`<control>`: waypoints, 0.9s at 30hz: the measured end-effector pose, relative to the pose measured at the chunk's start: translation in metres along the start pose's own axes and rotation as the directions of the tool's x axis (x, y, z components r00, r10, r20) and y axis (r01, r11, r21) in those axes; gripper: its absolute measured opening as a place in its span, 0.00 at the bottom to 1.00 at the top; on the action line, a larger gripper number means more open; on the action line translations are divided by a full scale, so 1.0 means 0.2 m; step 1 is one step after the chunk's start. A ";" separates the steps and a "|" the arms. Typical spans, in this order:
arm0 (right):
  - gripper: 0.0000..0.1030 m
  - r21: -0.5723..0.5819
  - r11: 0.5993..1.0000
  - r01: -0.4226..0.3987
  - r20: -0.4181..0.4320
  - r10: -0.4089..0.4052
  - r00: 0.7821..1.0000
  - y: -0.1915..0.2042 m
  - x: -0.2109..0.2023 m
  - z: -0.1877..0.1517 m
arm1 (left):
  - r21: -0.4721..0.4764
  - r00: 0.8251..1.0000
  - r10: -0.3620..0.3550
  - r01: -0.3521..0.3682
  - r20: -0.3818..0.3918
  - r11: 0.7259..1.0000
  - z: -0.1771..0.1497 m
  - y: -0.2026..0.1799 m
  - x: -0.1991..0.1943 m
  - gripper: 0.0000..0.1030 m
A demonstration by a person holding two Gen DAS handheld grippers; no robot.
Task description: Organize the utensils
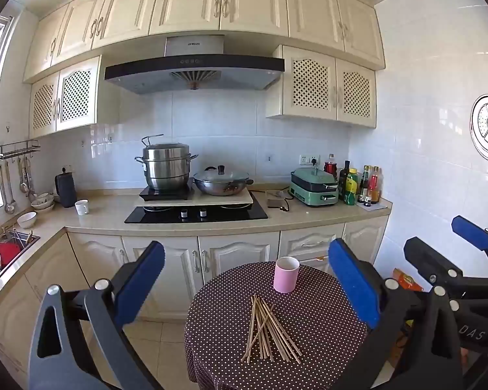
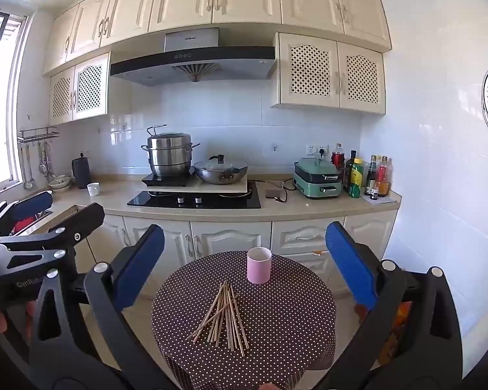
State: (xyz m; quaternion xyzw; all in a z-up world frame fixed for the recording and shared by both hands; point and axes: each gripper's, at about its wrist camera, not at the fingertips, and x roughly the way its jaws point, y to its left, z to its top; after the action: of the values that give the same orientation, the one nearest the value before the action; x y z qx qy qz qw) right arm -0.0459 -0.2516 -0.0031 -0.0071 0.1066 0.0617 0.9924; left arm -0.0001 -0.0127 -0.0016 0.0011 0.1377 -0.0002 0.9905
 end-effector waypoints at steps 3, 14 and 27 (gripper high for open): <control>0.94 0.000 1.000 0.002 -0.002 -0.002 1.000 0.01 0.00 -0.01 | -0.003 1.000 -0.002 0.002 -0.002 1.000 -0.01 0.01 0.00 0.96; 0.94 0.004 1.000 0.005 -0.012 -0.005 1.000 0.00 0.03 -0.03 | -0.008 1.000 -0.002 0.001 -0.014 1.000 -0.01 0.03 0.04 0.96; 0.94 0.005 1.000 0.010 -0.023 -0.010 1.000 0.02 0.06 -0.04 | -0.012 1.000 -0.004 0.004 -0.026 1.000 -0.01 0.06 0.08 0.96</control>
State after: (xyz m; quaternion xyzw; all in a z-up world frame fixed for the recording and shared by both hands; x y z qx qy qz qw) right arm -0.0362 -0.2468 -0.0136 -0.0057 0.1180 0.0565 0.9914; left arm 0.0143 -0.0008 -0.0081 -0.0050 0.1505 -0.0014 0.9886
